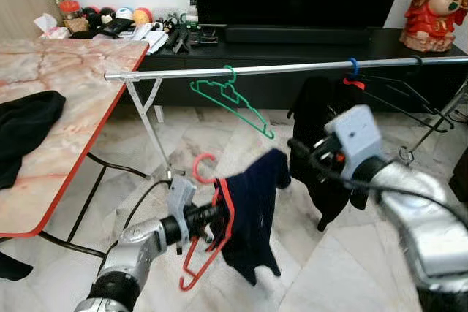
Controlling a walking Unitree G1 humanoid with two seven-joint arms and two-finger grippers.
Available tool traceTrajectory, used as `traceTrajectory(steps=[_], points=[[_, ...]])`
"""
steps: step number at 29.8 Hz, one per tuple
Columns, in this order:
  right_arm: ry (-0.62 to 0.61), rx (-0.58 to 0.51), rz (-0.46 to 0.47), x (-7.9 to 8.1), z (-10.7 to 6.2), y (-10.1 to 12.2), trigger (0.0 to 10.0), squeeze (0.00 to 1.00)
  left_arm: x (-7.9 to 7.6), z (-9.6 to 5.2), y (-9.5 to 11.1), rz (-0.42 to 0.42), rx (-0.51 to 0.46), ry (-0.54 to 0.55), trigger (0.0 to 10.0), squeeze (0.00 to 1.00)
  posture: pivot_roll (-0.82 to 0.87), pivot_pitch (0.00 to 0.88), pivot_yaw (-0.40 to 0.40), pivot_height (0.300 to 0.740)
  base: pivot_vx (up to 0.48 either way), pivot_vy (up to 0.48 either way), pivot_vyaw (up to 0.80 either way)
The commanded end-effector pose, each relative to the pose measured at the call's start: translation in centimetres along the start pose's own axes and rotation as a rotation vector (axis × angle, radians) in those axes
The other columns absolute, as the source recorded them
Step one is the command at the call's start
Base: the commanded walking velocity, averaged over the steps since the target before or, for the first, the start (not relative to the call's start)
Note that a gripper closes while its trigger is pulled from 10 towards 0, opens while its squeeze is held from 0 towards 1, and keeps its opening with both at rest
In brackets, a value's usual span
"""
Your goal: Hang hanger
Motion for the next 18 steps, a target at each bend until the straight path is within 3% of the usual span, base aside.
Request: traceTrajectory(steps=[1, 3, 4, 5, 6, 7, 10, 18], points=[[0.099, 0.004, -0.03, 0.4, 0.1, -0.5, 10.0, 0.0, -0.3, -0.1, 0.5, 0.061, 0.026, -0.04, 10.0, 0.0, -0.11, 0.033, -0.005, 0.74, 0.0, 0.0, 0.0], [0.264, 0.022, -0.096, 0.8, -0.1, -1.6, 10.0, 0.0, -0.6, -0.4, 0.0, 0.07, 0.071, -0.077, 10.0, 0.0, -0.11, 0.026, -0.007, 0.74, 0.0, 0.0, 0.0], [0.32, 0.022, -0.109, 1.0, -0.2, -2.0, 10.0, 0.53, -0.7, -0.5, -0.1, 0.068, 0.079, -0.09, 10.0, 0.0, -0.11, 0.026, -0.007, 0.74, 0.0, 0.0, 0.0], [0.556, 0.001, -0.078, 2.5, -1.0, -2.8, 10.0, 1.0, -1.1, -0.6, -0.1, 0.083, 0.112, -0.132, 10.0, 0.0, -0.1, 0.024, -0.004, 0.74, 0.0, 0.0, 0.0], [0.556, 0.001, -0.078, 2.5, -1.0, -2.8, 10.0, 1.0, -1.1, -0.6, -0.1, 0.083, 0.112, -0.132, 10.0, 0.0, -0.1, 0.024, -0.004, 0.74, 0.0, 0.0, 0.0], [0.747, 0.003, -0.06, 3.7, -2.2, -3.4, 10.0, 1.0, -1.3, -0.7, -0.2, 0.105, 0.148, -0.155, 10.0, 0.0, -0.09, 0.019, -0.007, 0.74, 0.0, 0.0, 0.0], [0.943, 0.057, -0.064, 4.7, -3.5, -4.9, 10.0, 1.0, -1.8, -0.6, 0.0, 0.135, 0.176, -0.195, 10.0, 0.0, -0.08, 0.017, -0.008, 0.74, 0.0, 0.0, 0.0], [1.0, 0.05, -0.154, 4.3, -2.1, -5.2, 10.0, 1.0, -3.2, -1.0, 1.0, 0.193, 0.239, -0.312, 10.0, 0.0, -0.06, 0.013, 0.001, 0.74, 0.0, 0.0, 0.0]])
Point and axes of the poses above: a point about 5 cm out from each wrist's last joint towards the gripper, its own z axis pointing out of the wrist towards the gripper, its own y axis along the axis of the wrist's last joint, x = y × z, the point moved 1 cm from there along z, pointing out of the wrist towards the gripper, and after that the axes turned 6 degrees about -z, right-handed, at the moved point
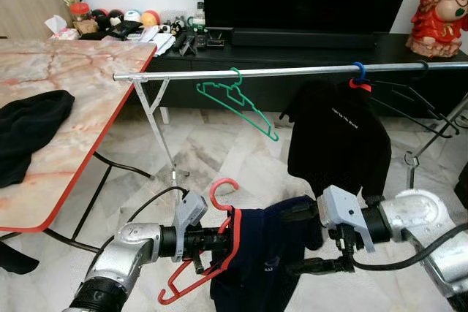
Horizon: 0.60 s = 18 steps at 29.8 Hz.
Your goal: Hang hanger
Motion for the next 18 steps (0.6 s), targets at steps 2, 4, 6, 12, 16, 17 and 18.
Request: traceTrajectory(steps=[2, 4, 6, 12, 16, 17, 18], points=[[0.01, -0.013, -0.075, -0.9, 0.5, 0.4, 10.0, 0.44, -1.1, 0.0, 0.9, 0.052, 0.031, -0.085, 10.0, 0.0, -0.05, 0.009, 0.002, 0.74, 0.0, 0.0, 0.0], [0.007, 0.005, -0.096, -1.4, 0.8, 0.2, 10.0, 0.0, -1.6, 0.0, 1.1, 0.07, 0.053, -0.115, 10.0, 0.0, -0.05, 0.009, 0.002, 0.74, 0.0, 0.0, 0.0], [-0.022, 0.032, -0.143, -2.3, 1.2, 0.1, 10.0, 0.0, -2.2, 0.1, 1.5, 0.084, 0.063, -0.153, 10.0, 0.0, -0.04, 0.013, 0.001, 0.74, 0.0, 0.0, 0.0], [0.048, 0.036, -0.147, -2.3, 2.3, -0.1, 10.0, 0.0, -2.4, 0.2, 2.3, 0.117, 0.069, -0.147, 10.0, 0.0, -0.03, 0.032, -0.003, 0.74, 0.0, 0.0, 0.0], [0.059, 0.061, -0.148, -2.6, 3.1, -0.7, 10.0, 0.0, -2.8, 0.1, 2.7, 0.126, 0.077, -0.157, 10.0, 0.0, -0.02, 0.037, -0.002, 0.74, 0.0, 0.0, 0.0], [0.064, 0.06, -0.144, -2.6, 3.2, -0.8, 10.0, 0.0, -2.8, 0.1, 2.8, 0.128, 0.078, -0.157, 10.0, 0.0, -0.02, 0.037, -0.002, 0.74, 0.0, 0.0, 0.0], [0.067, 0.061, -0.138, -2.6, 3.5, -0.9, 10.0, 0.0, -2.8, 0.1, 3.0, 0.136, 0.078, -0.155, 10.0, 0.0, -0.02, 0.039, -0.004, 0.74, 0.0, 0.0, 0.0]])
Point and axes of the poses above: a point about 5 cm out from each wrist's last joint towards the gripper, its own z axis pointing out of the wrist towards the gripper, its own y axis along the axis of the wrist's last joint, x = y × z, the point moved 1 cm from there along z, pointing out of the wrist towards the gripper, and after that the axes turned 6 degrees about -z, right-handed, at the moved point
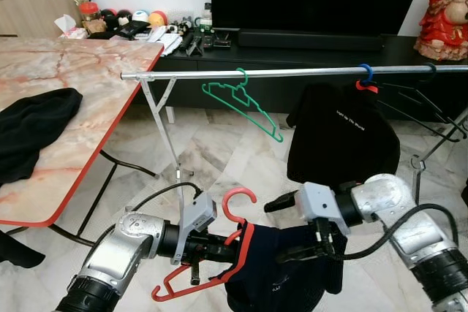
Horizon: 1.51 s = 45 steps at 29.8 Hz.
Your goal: Hang hanger
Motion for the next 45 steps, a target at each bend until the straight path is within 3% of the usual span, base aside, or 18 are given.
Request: traceTrajectory(steps=[1, 9, 10, 11, 12, 26, 45], points=[[0.008, 0.009, -0.023, -0.3, 0.4, 0.1, 10.0, 0.0, -0.1, -0.1, 1.4, 0.051, -0.012, -0.008, 10.0, 0.0, -0.01, 0.04, -0.004, 0.74, 0.0, 0.0, 0.0], [0.024, 0.018, 0.012, -0.4, 1.8, -0.4, 10.0, 0.0, -0.3, 0.5, 2.6, 0.087, -0.02, -0.017, 10.0, 0.0, 0.0, 0.043, -0.007, 0.74, 0.0, 0.0, 0.0], [0.038, 0.015, 0.014, -0.3, 1.9, -0.4, 4.9, 0.0, -0.3, 0.5, 2.7, 0.092, -0.016, -0.016, 10.0, 0.0, 0.0, 0.043, -0.007, 0.74, 0.0, 0.0, 0.0], [0.038, 0.015, 0.014, -0.3, 1.9, -0.4, 4.9, 0.0, -0.3, 0.5, 2.7, 0.092, -0.016, -0.016, 10.0, 0.0, 0.0, 0.043, -0.007, 0.74, 0.0, 0.0, 0.0], [0.042, 0.018, 0.018, -0.2, 2.0, -0.5, 0.0, 0.0, -0.3, 0.5, 2.7, 0.093, -0.015, -0.014, 10.0, 0.0, 0.0, 0.043, -0.008, 0.74, 0.0, 0.0, 0.0], [0.151, 0.066, 0.059, 0.9, 2.9, -1.9, 0.0, 0.0, 0.1, 0.3, 3.3, 0.118, -0.005, 0.007, 10.0, 0.0, 0.01, 0.05, -0.003, 0.74, 0.0, 0.0, 0.0], [0.202, 0.063, 0.096, 1.4, 3.3, -2.4, 0.0, 0.0, 0.7, 0.2, 4.6, 0.178, -0.044, 0.055, 10.0, 0.0, 0.01, 0.058, 0.0, 0.74, 0.0, 0.0, 0.0]])
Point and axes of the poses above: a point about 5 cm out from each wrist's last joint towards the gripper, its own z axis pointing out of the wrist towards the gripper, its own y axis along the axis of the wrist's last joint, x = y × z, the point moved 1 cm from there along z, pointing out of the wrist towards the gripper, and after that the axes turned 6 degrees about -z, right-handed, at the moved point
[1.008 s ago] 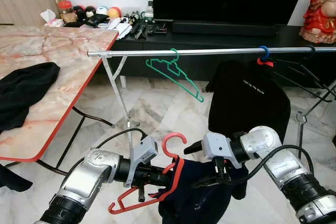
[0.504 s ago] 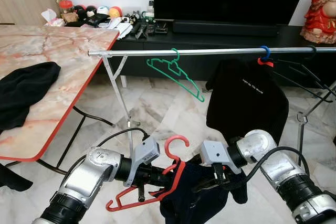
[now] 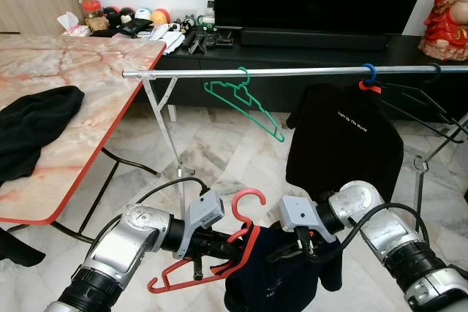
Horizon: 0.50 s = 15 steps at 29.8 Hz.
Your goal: Hang hanger
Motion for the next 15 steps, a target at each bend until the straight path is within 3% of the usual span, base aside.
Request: traceTrajectory(steps=[1, 12, 15], points=[[0.085, 0.011, 0.026, 1.0, 1.0, -0.6, 0.0, 0.0, 0.4, -0.7, 3.8, 0.143, -0.117, 0.03, 10.0, 0.0, 0.01, 0.058, 0.0, 0.74, 0.0, 0.0, 0.0], [0.133, 0.018, 0.028, 1.5, 1.2, -0.8, 0.0, 0.0, 0.6, -0.6, 4.8, 0.215, -0.132, 0.056, 10.0, 0.0, 0.01, 0.062, 0.0, 0.74, 0.0, 0.0, 0.0], [0.133, 0.017, 0.028, 1.5, 1.2, -0.8, 0.0, 0.0, 1.4, -0.7, 5.3, 0.25, -0.163, 0.128, 10.0, 0.0, 0.01, 0.061, 0.0, 0.74, 0.0, 0.0, 0.0]])
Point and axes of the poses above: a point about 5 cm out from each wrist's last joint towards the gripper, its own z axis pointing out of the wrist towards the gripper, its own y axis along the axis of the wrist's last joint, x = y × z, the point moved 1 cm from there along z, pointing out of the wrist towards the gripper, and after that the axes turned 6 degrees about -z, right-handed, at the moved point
